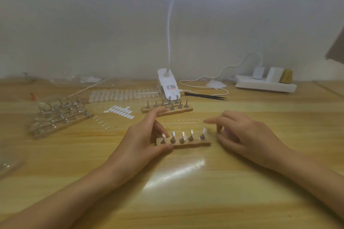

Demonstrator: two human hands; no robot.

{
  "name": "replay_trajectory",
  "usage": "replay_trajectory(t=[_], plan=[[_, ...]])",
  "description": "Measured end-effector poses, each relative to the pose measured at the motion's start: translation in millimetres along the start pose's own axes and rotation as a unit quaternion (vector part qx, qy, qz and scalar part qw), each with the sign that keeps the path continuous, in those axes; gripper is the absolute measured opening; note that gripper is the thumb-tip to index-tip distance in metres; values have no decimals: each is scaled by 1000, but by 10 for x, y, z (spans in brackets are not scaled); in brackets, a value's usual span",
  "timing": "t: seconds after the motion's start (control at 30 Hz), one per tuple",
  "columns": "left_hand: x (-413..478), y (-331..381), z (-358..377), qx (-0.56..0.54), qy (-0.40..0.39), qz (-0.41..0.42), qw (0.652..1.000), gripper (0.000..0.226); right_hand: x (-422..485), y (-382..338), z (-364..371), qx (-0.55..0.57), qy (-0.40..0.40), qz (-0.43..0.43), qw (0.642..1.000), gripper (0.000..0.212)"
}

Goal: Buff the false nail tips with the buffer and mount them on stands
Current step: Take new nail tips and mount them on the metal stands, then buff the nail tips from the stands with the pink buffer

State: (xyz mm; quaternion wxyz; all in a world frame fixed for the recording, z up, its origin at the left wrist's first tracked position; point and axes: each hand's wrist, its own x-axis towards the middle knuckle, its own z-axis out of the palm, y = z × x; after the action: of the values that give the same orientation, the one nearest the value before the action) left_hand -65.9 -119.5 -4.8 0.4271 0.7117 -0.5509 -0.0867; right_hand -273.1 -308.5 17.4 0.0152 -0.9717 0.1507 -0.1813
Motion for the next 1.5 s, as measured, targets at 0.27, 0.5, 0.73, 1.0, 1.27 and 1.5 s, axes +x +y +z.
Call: replay_trajectory(t=[0.27, 0.5, 0.73, 1.0, 1.27, 1.5], plan=[[-27, 49, -21, 12, 30, 83, 996, 69, 42, -41, -43, 112, -25, 28, 993, 39], [-34, 299, -52, -23, 76, 89, 993, 78, 73, -35, -147, 130, 98, -18, 986, 12], [-17, 577, 302, -46, -39, 61, 996, 88, -289, 1122, -406, 132, 150, 222, 954, 18], [425, 760, 801, 272, -130, 225, 927, 86, -900, 2502, -485, 35, 231, 520, 822, 17], [928, 712, 1034, 270, -125, 254, 920, 59, -1062, 3010, -611, -79, 194, 675, 707, 45], [963, 605, 1169, 170, -119, 254, 945, 22, -936, 3054, -561, -96, 159, 687, 703, 49]])
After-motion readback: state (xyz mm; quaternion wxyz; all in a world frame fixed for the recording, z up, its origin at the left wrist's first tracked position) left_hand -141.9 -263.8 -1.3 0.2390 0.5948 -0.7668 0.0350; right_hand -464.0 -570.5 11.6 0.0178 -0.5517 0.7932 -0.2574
